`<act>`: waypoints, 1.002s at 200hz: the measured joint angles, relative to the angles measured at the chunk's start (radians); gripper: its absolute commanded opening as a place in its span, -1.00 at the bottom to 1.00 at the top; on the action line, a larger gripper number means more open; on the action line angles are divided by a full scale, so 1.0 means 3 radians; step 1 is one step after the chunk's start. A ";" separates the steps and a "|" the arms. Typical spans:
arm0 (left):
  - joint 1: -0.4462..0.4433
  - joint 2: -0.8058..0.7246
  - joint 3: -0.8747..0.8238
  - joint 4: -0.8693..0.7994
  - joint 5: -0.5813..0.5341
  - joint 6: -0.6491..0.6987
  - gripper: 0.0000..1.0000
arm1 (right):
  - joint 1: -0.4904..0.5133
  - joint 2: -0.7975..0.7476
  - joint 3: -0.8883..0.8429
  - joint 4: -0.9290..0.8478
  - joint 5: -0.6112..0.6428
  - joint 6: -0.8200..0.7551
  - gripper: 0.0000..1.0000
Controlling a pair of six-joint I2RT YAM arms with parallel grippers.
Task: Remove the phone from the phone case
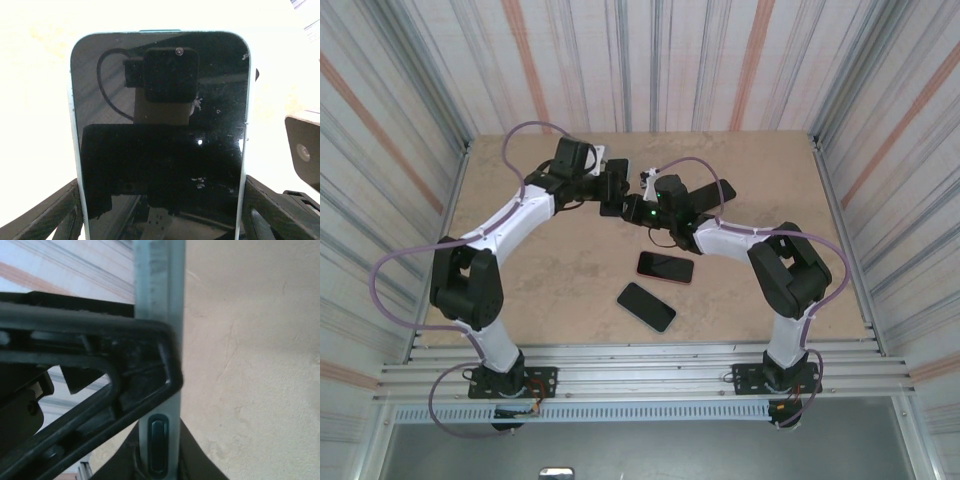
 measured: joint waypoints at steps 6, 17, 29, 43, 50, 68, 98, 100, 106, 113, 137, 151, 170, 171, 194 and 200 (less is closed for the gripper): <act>-0.0003 0.0000 -0.0009 0.0013 0.0003 -0.0006 0.28 | 0.0000 0.0000 0.0000 -0.0003 0.0000 0.0000 -0.75; -0.0001 0.0000 -0.0022 0.0024 0.0008 -0.0014 0.66 | 0.0000 0.0000 0.0000 -0.0006 -0.0001 0.0000 -0.79; -0.0001 0.0000 -0.0033 0.0051 0.0023 -0.0020 0.87 | 0.0000 0.0000 0.0000 -0.0010 -0.0003 -0.0001 -0.85; -0.0001 -0.0004 -0.0034 0.0080 0.0057 -0.0024 0.96 | 0.0000 0.0000 0.0000 -0.0029 -0.0014 -0.0003 -0.92; -0.0001 -0.0010 -0.0034 0.0100 0.0078 -0.0023 0.97 | -0.0003 0.0000 0.0000 -0.0045 -0.0028 -0.0005 -0.92; 0.0006 -0.0042 -0.0034 0.0126 0.0104 -0.0025 0.97 | -0.0031 -0.0006 -0.0014 -0.0043 -0.0093 -0.0013 -0.93; 0.0093 -0.0098 -0.0036 0.0219 0.0282 -0.0074 0.97 | -0.0126 -0.0085 -0.0122 -0.0048 -0.0258 -0.0014 -0.95; 0.0107 -0.0098 -0.0036 0.0226 0.0301 -0.0086 0.97 | -0.0139 -0.0095 -0.0130 -0.0048 -0.0272 -0.0014 -0.95; 0.0148 -0.0107 -0.0036 0.0247 0.0355 -0.0103 0.97 | -0.0167 -0.0127 -0.0155 -0.0047 -0.0318 -0.0014 -0.95; 0.0197 -0.0111 -0.0034 0.0262 0.0409 -0.0117 0.97 | -0.0201 -0.0163 -0.0182 -0.0045 -0.0370 -0.0013 -0.94; 0.0350 -0.0111 -0.0034 0.0354 0.0635 -0.0239 0.94 | -0.0336 -0.0286 -0.0286 0.0111 -0.0603 0.0028 -0.89; 0.0416 -0.0111 -0.0034 0.0483 0.0827 -0.0366 0.91 | -0.0408 -0.0342 -0.0350 0.0270 -0.0745 0.0123 -0.87; 0.0451 -0.0102 -0.0029 0.0632 0.1054 -0.0532 0.87 | -0.0504 -0.0385 -0.0429 0.0547 -0.0927 0.0315 -0.87; 0.0453 -0.0102 -0.0028 0.0636 0.1061 -0.0537 0.86 | -0.0509 -0.0389 -0.0434 0.0567 -0.0941 0.0332 -0.87; 0.0449 -0.0046 0.0028 0.0779 0.1322 -0.0738 0.81 | -0.0584 -0.0413 -0.0488 0.0830 -0.1118 0.0543 -0.85; 0.0449 -0.0027 0.0042 0.0825 0.1396 -0.0797 0.79 | -0.0594 -0.0415 -0.0491 0.0890 -0.1165 0.0604 -0.85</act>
